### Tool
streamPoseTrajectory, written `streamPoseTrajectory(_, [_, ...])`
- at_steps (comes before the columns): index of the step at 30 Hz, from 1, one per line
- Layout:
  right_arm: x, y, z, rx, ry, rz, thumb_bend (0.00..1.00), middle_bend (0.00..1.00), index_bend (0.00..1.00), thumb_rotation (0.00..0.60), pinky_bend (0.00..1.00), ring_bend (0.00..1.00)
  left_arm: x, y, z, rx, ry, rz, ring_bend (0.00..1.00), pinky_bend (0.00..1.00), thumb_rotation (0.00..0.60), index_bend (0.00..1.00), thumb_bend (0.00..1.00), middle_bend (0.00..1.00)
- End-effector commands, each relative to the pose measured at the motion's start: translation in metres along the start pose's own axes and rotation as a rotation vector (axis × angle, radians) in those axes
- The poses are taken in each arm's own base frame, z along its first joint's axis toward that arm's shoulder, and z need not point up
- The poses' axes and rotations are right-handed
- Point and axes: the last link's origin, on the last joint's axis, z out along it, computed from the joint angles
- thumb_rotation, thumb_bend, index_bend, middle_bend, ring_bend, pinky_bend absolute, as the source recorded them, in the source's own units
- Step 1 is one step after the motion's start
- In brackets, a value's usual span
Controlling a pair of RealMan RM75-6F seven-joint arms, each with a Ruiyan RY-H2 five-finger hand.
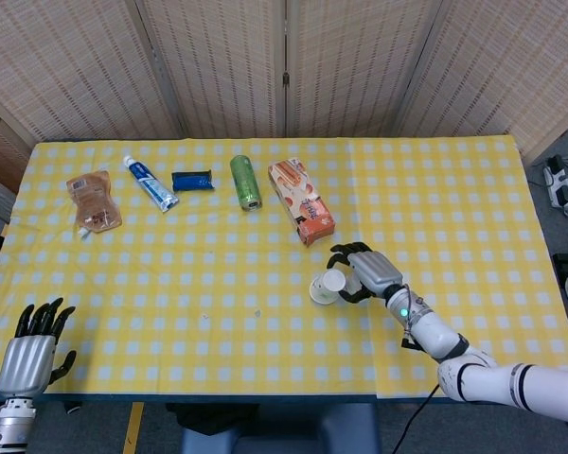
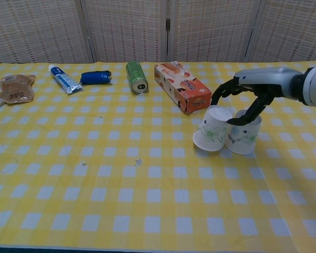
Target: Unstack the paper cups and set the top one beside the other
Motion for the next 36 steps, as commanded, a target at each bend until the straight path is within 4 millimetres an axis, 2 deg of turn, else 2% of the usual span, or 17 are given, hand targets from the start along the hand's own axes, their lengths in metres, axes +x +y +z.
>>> streamPoseTrajectory(1, [-0.001,0.001,0.001,-0.003,-0.005,-0.004,0.40,0.14,0.35,0.600,0.05,0.10,0.000,0.000,0.000,0.000,-0.001,0.000,0.10,0.00,0.600,0.20,0.38,0.10])
streamPoseTrajectory(7, [-0.003,0.002,0.001,-0.009,-0.016,-0.007,0.39,0.14,0.31,0.600,0.05,0.09,-0.001,0.000,0.000,0.000,-0.005,0.000,0.10,0.00,0.600,0.20,0.38,0.10])
streamPoseTrajectory(10, [-0.003,0.004,0.001,-0.010,-0.015,-0.009,0.40,0.13,0.24,0.600,0.05,0.08,-0.001,-0.001,0.000,0.002,-0.004,-0.003,0.10,0.00,0.600,0.20,0.38,0.10])
streamPoseTrajectory(15, [-0.001,0.005,-0.001,-0.006,0.001,-0.013,0.40,0.13,0.20,0.600,0.05,0.08,-0.001,0.000,0.001,-0.002,-0.004,-0.004,0.10,0.00,0.600,0.20,0.38,0.10])
streamPoseTrajectory(21, [0.006,0.011,-0.015,-0.007,0.048,-0.025,0.39,0.12,0.16,0.600,0.05,0.08,0.000,-0.002,0.001,0.002,0.002,-0.005,0.10,0.00,0.600,0.20,0.38,0.10])
streamPoseTrajectory(25, [0.015,0.022,-0.038,-0.016,0.140,-0.030,0.40,0.10,0.14,0.600,0.05,0.08,0.002,-0.002,0.001,0.002,0.011,-0.006,0.10,0.00,0.600,0.20,0.38,0.10])
streamPoseTrajectory(29, [0.022,0.039,-0.072,-0.027,0.288,-0.022,0.39,0.09,0.14,0.600,0.05,0.09,0.003,-0.001,0.001,-0.002,0.021,-0.009,0.10,0.00,0.600,0.20,0.38,0.10])
streamPoseTrajectory(36, [0.012,0.078,-0.131,-0.071,0.468,-0.021,0.39,0.08,0.13,0.600,0.05,0.08,0.006,0.003,0.002,-0.013,0.052,-0.015,0.10,0.00,0.600,0.19,0.38,0.10])
